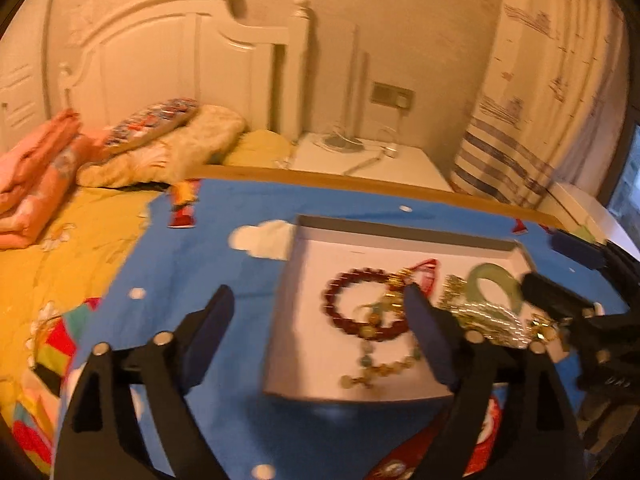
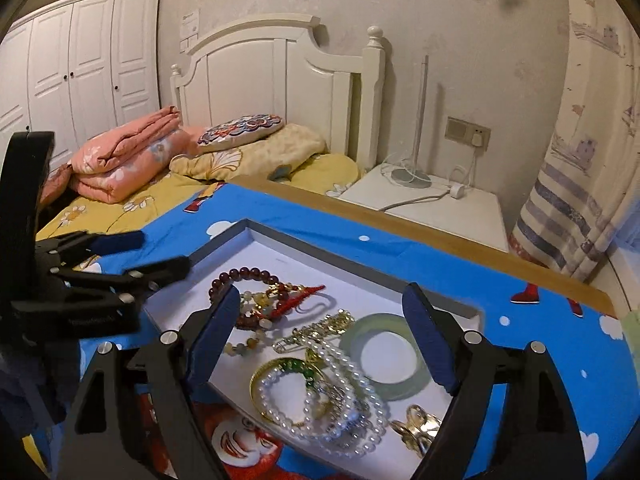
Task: Organize jewelry
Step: 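Lower the bead bracelet and pearl necklace into the tray and open both tools, then withdraw both tools from the tray toward the pearl stud earrings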
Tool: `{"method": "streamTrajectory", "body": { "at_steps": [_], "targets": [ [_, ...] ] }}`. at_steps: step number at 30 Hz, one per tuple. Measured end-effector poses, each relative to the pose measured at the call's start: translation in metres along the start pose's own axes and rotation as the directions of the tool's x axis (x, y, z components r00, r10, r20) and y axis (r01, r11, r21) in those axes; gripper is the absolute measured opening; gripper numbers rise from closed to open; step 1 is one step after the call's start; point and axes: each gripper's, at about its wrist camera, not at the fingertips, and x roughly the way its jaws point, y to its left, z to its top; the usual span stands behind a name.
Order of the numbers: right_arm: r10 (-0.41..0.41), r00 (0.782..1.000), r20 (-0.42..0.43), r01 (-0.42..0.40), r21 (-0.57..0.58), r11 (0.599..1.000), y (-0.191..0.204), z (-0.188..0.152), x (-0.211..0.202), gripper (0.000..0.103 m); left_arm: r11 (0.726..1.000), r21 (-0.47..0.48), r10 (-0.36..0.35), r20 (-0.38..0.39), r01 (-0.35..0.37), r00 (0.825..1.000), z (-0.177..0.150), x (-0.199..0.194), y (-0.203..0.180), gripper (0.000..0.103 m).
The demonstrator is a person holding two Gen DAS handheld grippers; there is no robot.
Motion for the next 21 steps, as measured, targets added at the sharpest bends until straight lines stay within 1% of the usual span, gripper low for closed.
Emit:
{"method": "streamTrajectory", "body": {
  "at_steps": [2,3,4,8,12,14,16,21],
  "targets": [
    [-0.006,1.0,0.007,0.006,0.018,1.0,-0.004,-0.002,-0.01,0.081,0.996,-0.007,0.084,0.025,-0.084,0.996,-0.002,-0.011,0.008,0.098],
    [-0.01,1.0,0.012,0.01,0.026,1.0,-0.006,-0.004,-0.015,0.083,0.994,-0.008,0.111,0.03,-0.111,0.993,-0.003,-0.017,0.01,0.101],
    [-0.014,1.0,0.016,0.013,0.034,0.999,-0.008,-0.006,-0.02,0.084,0.99,-0.008,0.138,0.031,-0.138,0.99,-0.005,-0.023,0.013,0.101],
    [-0.024,1.0,0.007,0.023,0.07,0.997,-0.016,-0.027,-0.045,0.086,0.982,-0.031,0.188,0.004,-0.188,0.982,-0.022,-0.042,0.029,0.101],
    [-0.013,0.999,-0.042,0.017,0.086,0.996,-0.015,-0.056,-0.059,0.086,0.98,-0.066,0.184,-0.072,-0.188,0.98,-0.049,-0.05,0.044,0.101],
    [-0.002,0.998,-0.066,0.009,0.098,0.995,-0.014,-0.071,-0.063,0.086,0.98,-0.093,0.164,-0.12,-0.176,0.979,-0.067,-0.052,0.052,0.101],
    [0.015,0.995,-0.096,-0.003,0.118,0.993,-0.009,-0.088,-0.067,0.086,0.98,-0.111,0.145,-0.148,-0.162,0.978,-0.082,-0.055,0.056,0.101],
    [0.048,0.991,-0.128,-0.027,0.163,0.986,0.001,-0.111,-0.072,0.086,0.985,-0.13,0.089,-0.163,-0.111,0.983,-0.107,-0.066,0.058,0.101]
  ]
}}
